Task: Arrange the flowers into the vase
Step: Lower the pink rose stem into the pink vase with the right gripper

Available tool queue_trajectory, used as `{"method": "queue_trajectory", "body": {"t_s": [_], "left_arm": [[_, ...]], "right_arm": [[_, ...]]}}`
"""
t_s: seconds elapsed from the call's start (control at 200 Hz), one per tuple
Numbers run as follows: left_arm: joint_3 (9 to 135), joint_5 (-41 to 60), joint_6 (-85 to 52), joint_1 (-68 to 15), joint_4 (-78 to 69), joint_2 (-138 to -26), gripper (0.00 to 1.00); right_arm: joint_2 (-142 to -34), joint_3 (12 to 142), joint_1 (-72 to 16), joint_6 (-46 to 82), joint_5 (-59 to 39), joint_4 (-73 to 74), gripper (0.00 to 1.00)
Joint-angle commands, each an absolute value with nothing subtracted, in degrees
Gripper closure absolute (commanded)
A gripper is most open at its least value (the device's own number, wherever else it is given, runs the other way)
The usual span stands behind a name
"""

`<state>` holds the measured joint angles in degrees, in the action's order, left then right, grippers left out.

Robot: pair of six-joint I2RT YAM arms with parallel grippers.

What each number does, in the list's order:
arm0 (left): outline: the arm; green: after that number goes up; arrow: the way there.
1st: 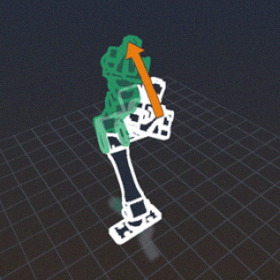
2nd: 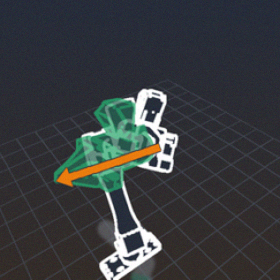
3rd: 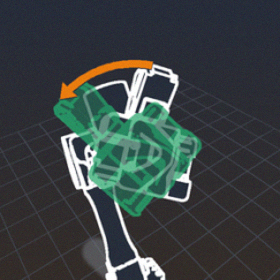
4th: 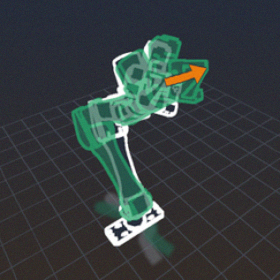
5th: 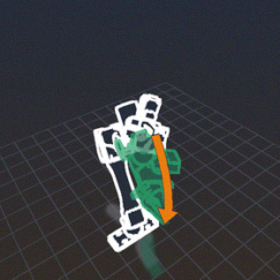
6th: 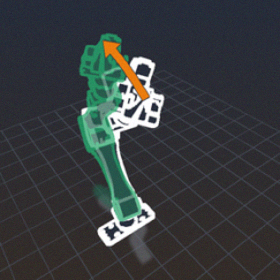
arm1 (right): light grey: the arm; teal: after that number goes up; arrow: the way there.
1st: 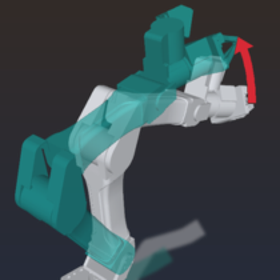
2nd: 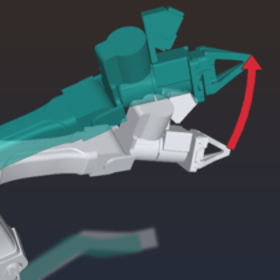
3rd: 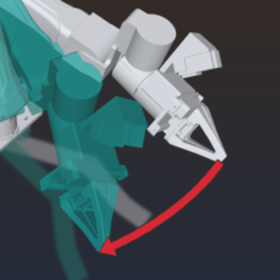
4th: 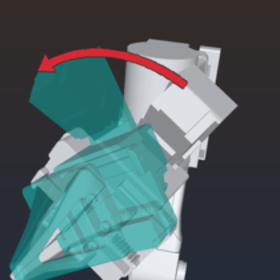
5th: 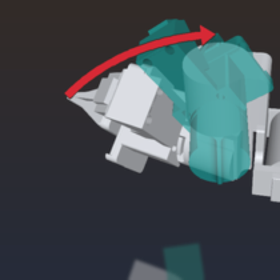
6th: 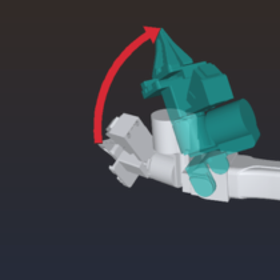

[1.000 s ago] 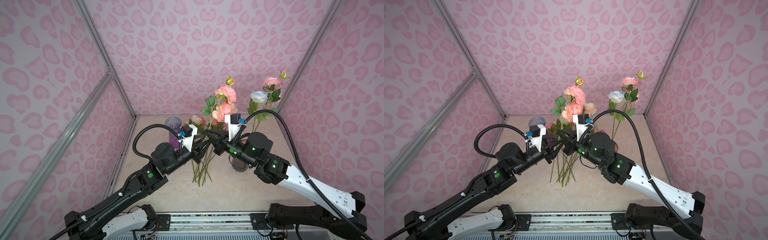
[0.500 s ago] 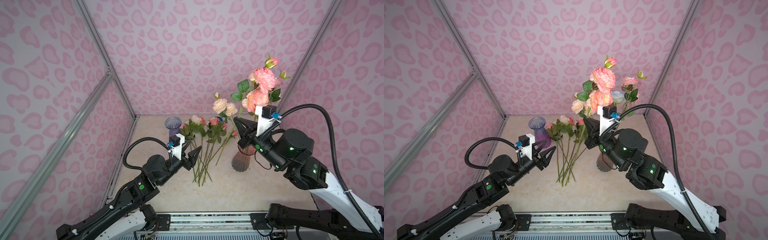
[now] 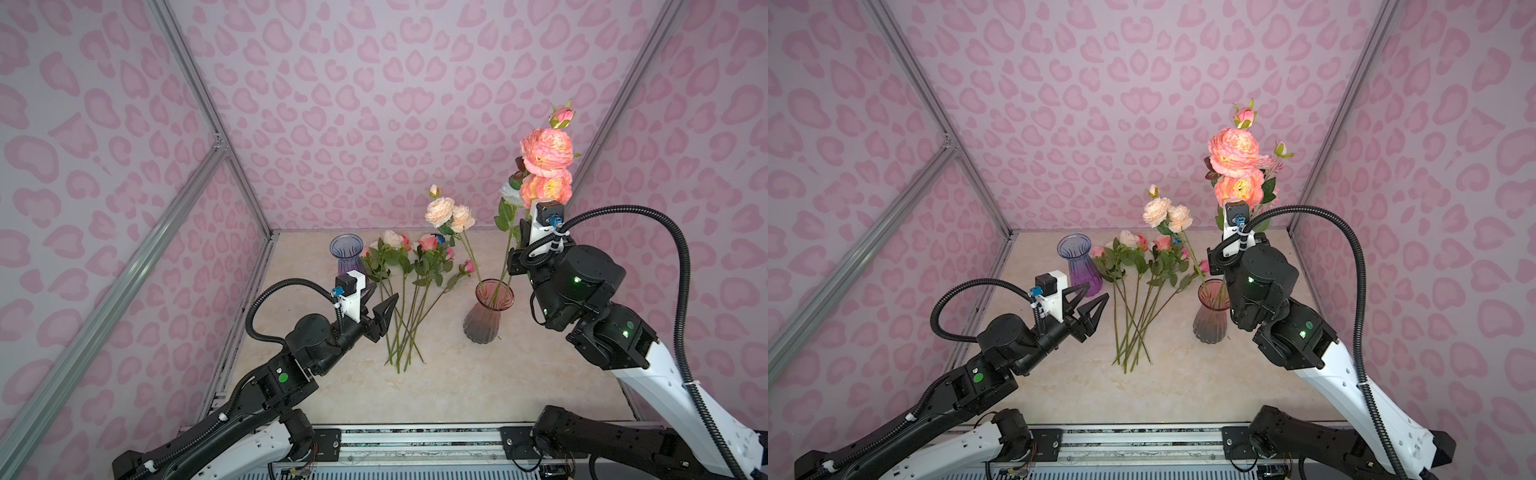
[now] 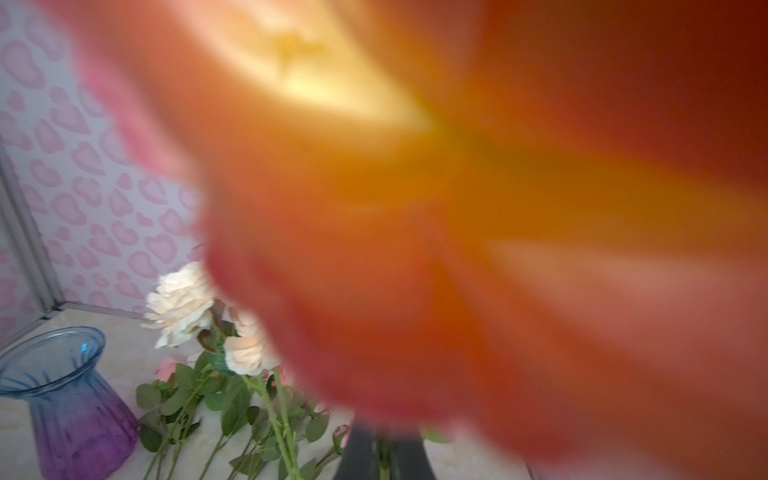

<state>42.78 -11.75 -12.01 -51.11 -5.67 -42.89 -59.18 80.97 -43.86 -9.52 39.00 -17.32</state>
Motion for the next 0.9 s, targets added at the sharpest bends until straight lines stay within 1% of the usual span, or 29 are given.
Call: {"method": "queue_trajectory", "body": {"t_s": [0.0,0.115,0.235,0.435,0.62,0.755,0.895], "left_arm": [[42.54,-11.89,-12.30,-51.06,-5.99,-42.98,0.37],[42.17,-12.04,-12.38,-51.07,-6.28,-42.89,0.37],[42.18,-12.10,-12.34,-51.07,-6.19,-43.15,0.37],[42.57,-11.76,-12.45,-51.07,-6.31,-44.18,0.37],[42.06,-11.49,-13.19,-51.06,-6.95,-45.08,0.37],[41.72,-11.89,-13.55,-51.06,-6.39,-45.54,0.37],[41.33,-11.97,-13.95,-51.07,-6.33,-46.30,0.37]], "right_arm": [[-59.54,80.47,-40.45,-8.68,36.32,-14.86,0.98],[-59.17,78.17,-37.71,-6.05,33.33,-14.67,0.98],[-58.06,75.33,-37.21,-4.86,32.26,-13.84,0.98],[-57.79,76.30,-36.94,-2.99,29.88,-15.43,0.98],[-58.91,68.83,-36.88,2.20,27.14,-16.53,0.98],[-58.68,63.78,-36.89,3.87,27.08,-15.47,0.96],[-59.71,61.97,-36.74,4.20,28.69,-16.85,0.94]]}}
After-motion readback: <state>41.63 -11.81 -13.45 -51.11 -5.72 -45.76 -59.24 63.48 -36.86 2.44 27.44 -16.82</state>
